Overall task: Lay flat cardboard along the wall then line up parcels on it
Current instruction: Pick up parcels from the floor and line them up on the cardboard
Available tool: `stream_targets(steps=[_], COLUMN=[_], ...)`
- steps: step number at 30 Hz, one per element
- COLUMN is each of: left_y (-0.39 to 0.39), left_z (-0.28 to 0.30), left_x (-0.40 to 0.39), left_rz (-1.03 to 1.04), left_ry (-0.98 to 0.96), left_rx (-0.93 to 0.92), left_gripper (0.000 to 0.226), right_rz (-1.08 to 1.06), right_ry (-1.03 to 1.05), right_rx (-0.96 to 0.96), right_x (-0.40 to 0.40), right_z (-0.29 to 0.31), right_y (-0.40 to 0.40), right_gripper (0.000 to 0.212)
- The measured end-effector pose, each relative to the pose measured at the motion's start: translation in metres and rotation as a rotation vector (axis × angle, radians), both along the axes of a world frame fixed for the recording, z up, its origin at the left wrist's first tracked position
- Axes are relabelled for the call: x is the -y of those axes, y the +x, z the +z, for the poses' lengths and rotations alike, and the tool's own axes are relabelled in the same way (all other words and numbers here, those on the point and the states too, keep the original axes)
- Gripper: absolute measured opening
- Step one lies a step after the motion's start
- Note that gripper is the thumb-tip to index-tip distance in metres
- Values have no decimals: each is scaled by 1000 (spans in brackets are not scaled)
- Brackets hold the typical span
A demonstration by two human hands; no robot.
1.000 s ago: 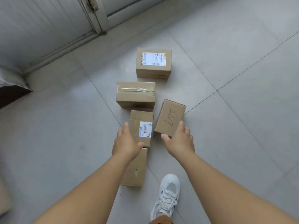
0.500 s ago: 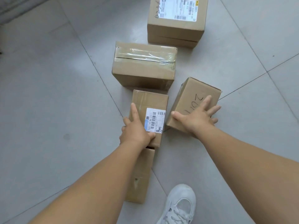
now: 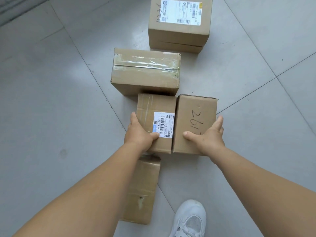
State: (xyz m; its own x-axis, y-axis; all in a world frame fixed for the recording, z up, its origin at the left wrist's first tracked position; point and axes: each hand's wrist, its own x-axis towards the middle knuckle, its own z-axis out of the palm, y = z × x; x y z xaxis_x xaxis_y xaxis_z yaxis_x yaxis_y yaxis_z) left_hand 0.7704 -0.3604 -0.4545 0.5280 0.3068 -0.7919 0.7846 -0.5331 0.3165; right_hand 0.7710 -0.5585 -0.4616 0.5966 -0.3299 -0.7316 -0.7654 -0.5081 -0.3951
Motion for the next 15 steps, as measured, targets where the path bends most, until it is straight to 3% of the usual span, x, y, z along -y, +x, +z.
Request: stream_targets(steps=[7,15], left_y=[-2,-9], left_z=[27,117], left_x=[-3,-21], left_rz=[81,114], left_ry=[-75,-158], left_rx=[42,136], left_gripper=[80,70], right_rz=[-134,-219], right_ry=[46,1], right_rx=[19,110], right_x=[0,-13], right_z=[28,116], right_y=[-6,-18], right_gripper=[109,105])
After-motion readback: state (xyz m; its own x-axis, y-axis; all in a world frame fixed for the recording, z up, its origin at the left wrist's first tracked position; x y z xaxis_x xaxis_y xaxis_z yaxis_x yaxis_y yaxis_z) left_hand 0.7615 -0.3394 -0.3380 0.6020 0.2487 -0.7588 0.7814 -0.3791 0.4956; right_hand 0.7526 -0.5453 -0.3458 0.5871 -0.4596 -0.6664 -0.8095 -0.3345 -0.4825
